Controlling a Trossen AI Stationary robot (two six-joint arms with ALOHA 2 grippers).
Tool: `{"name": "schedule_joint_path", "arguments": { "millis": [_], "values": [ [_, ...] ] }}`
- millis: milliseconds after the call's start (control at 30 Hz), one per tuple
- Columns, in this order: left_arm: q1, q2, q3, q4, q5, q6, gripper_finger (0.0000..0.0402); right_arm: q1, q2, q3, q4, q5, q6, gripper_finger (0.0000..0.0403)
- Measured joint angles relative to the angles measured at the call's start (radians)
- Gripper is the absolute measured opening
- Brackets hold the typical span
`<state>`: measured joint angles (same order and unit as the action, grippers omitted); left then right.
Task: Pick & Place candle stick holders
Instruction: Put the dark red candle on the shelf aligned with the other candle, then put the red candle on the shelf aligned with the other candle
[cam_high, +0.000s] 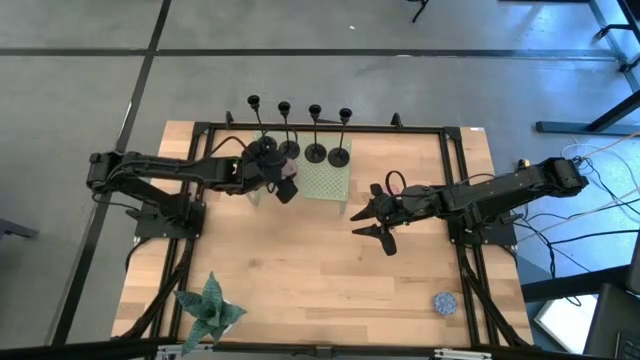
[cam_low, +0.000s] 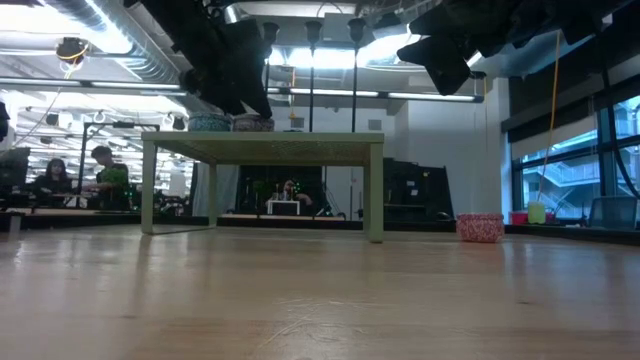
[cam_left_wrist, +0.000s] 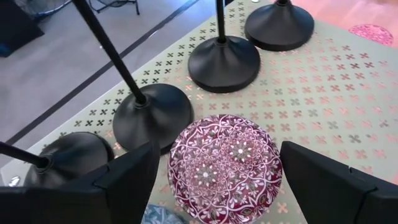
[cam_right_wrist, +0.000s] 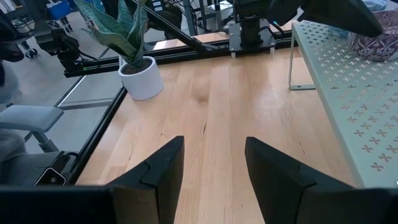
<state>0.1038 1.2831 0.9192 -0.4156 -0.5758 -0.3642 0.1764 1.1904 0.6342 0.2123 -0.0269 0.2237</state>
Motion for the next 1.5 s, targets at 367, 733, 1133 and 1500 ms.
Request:
{"name": "schedule_joint_path", "arguments": {
  "millis": [367,733,1133,1500],
  "values": [
    [0.011,0.0,0.0,0.003,0.045,0.036,0.0328,0.0,0.0,0.0,0.0,0.0,0.0,0.0175],
    [-0.053,-0.122,0.0,0.108,-0.013,0.162,0.0331,0.0,0.0,0.0,0.005,0.0,0.0,0.0175],
    [-0.357,-0.272,0.001,0.108,0.012,0.229,0.0328,0.04,0.0,0.0,0.004,0.026,-0.071,0.0175],
    [-0.554,-0.236,0.001,0.106,-0.065,0.168,0.0327,0.02,0.0,0.0,-0.078,0.046,-0.075,0.0175]
  ]
}}
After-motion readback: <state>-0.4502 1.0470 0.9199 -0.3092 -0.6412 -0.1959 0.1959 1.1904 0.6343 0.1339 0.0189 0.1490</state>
